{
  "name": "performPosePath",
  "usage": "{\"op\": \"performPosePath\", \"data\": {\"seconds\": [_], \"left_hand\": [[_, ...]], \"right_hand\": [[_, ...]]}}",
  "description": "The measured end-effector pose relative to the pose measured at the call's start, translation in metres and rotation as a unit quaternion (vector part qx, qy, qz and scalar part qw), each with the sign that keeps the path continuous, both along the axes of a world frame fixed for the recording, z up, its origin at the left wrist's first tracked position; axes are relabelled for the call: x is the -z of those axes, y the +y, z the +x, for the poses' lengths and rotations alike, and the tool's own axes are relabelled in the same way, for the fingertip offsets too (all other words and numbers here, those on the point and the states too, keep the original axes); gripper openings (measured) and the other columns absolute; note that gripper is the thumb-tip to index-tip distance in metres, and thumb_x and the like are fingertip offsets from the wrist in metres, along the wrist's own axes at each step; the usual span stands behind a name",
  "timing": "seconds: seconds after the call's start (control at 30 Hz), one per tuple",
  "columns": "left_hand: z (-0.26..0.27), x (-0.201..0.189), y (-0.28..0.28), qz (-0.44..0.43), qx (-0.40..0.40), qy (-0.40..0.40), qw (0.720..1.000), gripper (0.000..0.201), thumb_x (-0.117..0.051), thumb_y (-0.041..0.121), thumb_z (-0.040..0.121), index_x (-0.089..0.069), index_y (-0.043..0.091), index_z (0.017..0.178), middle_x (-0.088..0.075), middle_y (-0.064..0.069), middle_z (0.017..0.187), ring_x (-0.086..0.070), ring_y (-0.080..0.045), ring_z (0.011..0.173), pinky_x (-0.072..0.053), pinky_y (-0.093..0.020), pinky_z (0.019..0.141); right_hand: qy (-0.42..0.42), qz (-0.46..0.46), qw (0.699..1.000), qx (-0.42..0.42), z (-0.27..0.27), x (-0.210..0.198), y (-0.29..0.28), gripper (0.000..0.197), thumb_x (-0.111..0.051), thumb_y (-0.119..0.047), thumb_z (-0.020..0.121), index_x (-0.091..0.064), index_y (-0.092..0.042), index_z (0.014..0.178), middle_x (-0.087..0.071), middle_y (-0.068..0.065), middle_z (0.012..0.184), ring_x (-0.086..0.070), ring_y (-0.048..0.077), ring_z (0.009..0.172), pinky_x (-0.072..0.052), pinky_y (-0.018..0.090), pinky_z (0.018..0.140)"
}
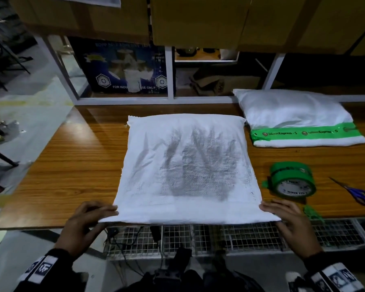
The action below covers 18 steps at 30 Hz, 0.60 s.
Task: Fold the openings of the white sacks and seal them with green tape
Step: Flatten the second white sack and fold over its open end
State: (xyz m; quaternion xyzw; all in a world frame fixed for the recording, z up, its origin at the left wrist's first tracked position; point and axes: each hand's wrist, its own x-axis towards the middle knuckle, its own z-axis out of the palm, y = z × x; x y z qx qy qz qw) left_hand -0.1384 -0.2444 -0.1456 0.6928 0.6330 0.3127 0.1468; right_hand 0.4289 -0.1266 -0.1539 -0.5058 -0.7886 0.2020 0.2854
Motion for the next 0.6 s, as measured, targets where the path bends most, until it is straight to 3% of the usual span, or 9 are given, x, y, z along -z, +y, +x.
{"op": "performPosePath", "data": {"seconds": [0.07,0.1,0.2,0.27,0.33,0.37,0.43,0.5,0.6], "left_hand": [[0.004,-0.001,0.002,-0.008,-0.021,-0.01,1.0,0.04,-0.053,0.063,0.086,-0.072,0.041,0.114,-0.063,0.014,0.116,-0.05,-0.007,0.117,-0.039,-0.009,0.091],[0.004,-0.002,0.004,-0.01,-0.034,-0.017,0.999,0.041,-0.053,0.065,0.085,-0.073,0.042,0.112,-0.063,0.017,0.113,-0.049,-0.006,0.116,-0.037,-0.008,0.092],[0.007,-0.003,0.009,-0.038,-0.067,-0.065,0.995,0.027,-0.058,0.057,0.082,-0.073,0.048,0.103,-0.058,0.016,0.104,-0.049,0.003,0.105,-0.037,-0.005,0.084],[0.013,-0.005,0.014,-0.066,-0.096,-0.089,0.989,0.009,-0.069,0.04,0.088,-0.074,0.045,0.092,-0.058,0.001,0.1,-0.05,0.006,0.098,-0.038,-0.003,0.076],[0.015,-0.003,0.019,-0.079,-0.125,-0.106,0.983,0.021,-0.069,0.017,0.092,-0.072,0.038,0.093,-0.06,-0.012,0.096,-0.049,0.01,0.092,-0.037,0.0,0.072],[0.016,-0.003,0.021,-0.076,-0.137,-0.1,0.982,0.018,-0.068,0.018,0.093,-0.071,0.035,0.093,-0.062,-0.013,0.092,-0.05,0.008,0.091,-0.038,-0.001,0.071],[0.016,-0.004,0.025,-0.074,-0.151,-0.065,0.984,0.012,-0.063,0.04,0.094,-0.07,0.04,0.085,-0.066,-0.003,0.076,-0.054,-0.005,0.088,-0.043,-0.014,0.07],[0.015,-0.003,0.029,-0.09,-0.174,-0.061,0.979,0.032,-0.056,0.059,0.084,-0.07,0.032,0.081,-0.067,0.002,0.061,-0.064,-0.014,0.075,-0.05,-0.033,0.067],[0.026,-0.009,0.035,-0.087,-0.243,-0.077,0.963,0.035,-0.062,0.064,0.07,-0.068,0.035,0.088,-0.07,0.007,0.065,-0.069,-0.013,0.068,-0.054,-0.038,0.07]], "right_hand": [[0.021,-0.013,1.0,-0.004,-0.001,-0.004,0.004,0.034,-0.053,-0.024,0.098,-0.065,-0.047,0.121,-0.058,-0.025,0.132,-0.045,0.012,0.129,-0.038,0.035,0.1],[0.029,-0.024,0.999,-0.009,-0.001,-0.004,0.005,0.033,-0.054,-0.023,0.101,-0.064,-0.048,0.121,-0.058,-0.025,0.132,-0.044,0.013,0.129,-0.037,0.037,0.099],[0.062,-0.084,0.994,0.006,0.001,-0.006,0.009,0.058,-0.057,0.001,0.097,-0.063,-0.053,0.119,-0.055,-0.022,0.129,-0.046,0.013,0.123,-0.039,0.038,0.096],[0.062,-0.115,0.991,0.03,-0.002,-0.01,0.014,0.058,-0.055,-0.008,0.099,-0.06,-0.064,0.111,-0.052,-0.007,0.121,-0.05,0.007,0.112,-0.043,0.033,0.089],[0.053,-0.121,0.99,0.047,-0.007,-0.01,0.021,0.04,-0.054,-0.023,0.1,-0.063,-0.061,0.107,-0.053,0.003,0.112,-0.05,0.002,0.099,-0.046,0.03,0.078],[0.046,-0.122,0.99,0.059,-0.01,-0.009,0.024,0.029,-0.053,-0.031,0.099,-0.064,-0.057,0.107,-0.054,0.006,0.107,-0.051,0.003,0.094,-0.048,0.029,0.074],[0.021,-0.121,0.989,0.087,-0.015,-0.007,0.03,0.017,-0.051,-0.049,0.097,-0.063,-0.052,0.109,-0.056,0.008,0.099,-0.053,0.008,0.086,-0.05,0.032,0.07],[-0.004,-0.105,0.989,0.104,-0.015,-0.004,0.035,0.027,-0.05,-0.065,0.092,-0.064,-0.046,0.105,-0.057,0.003,0.085,-0.056,0.012,0.077,-0.049,0.033,0.066],[0.011,-0.101,0.985,0.139,-0.026,-0.01,0.034,0.017,-0.067,-0.045,0.087,-0.056,-0.034,0.094,-0.049,-0.003,0.063,-0.053,0.019,0.061,-0.045,0.034,0.058]]}}
